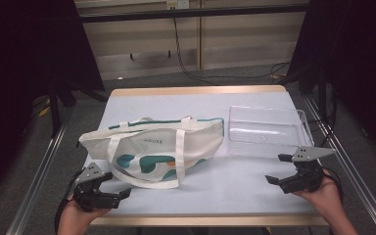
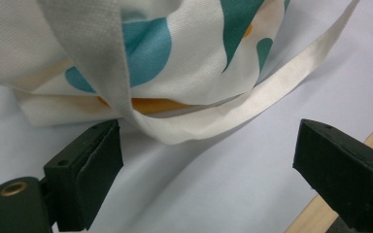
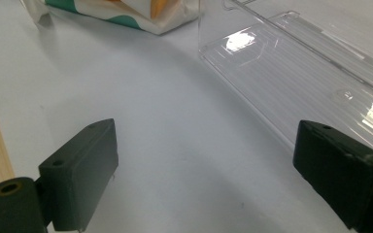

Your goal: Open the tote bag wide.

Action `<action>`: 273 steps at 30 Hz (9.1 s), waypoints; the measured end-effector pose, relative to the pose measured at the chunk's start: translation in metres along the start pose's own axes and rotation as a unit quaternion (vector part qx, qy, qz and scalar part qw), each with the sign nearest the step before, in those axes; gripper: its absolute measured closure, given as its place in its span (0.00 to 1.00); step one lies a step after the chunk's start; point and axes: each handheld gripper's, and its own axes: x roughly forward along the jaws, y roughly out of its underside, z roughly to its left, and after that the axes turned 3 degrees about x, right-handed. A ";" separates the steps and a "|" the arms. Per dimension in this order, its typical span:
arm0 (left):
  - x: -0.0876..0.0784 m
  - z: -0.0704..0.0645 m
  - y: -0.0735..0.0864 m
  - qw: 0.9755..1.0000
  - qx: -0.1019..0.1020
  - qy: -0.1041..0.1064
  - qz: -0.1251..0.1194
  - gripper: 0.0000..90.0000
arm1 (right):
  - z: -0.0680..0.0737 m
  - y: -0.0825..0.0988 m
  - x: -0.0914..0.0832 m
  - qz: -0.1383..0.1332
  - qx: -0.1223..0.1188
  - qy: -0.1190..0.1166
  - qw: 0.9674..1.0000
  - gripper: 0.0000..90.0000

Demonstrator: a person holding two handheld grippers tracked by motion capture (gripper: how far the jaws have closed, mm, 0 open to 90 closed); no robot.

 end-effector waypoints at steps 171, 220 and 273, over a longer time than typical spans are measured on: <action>0.035 0.027 -0.204 0.997 0.071 0.025 0.035 0.27 | 0.059 -0.183 0.083 -0.024 -0.086 -0.173 0.981 0.28; 0.032 0.050 -0.188 0.995 0.056 0.036 0.070 0.54 | 0.069 -0.192 0.114 0.019 -0.142 -0.154 0.978 0.97; 0.049 0.073 -0.216 0.998 -0.001 0.008 0.059 0.98 | 0.077 -0.173 0.114 0.060 -0.167 -0.199 0.964 0.98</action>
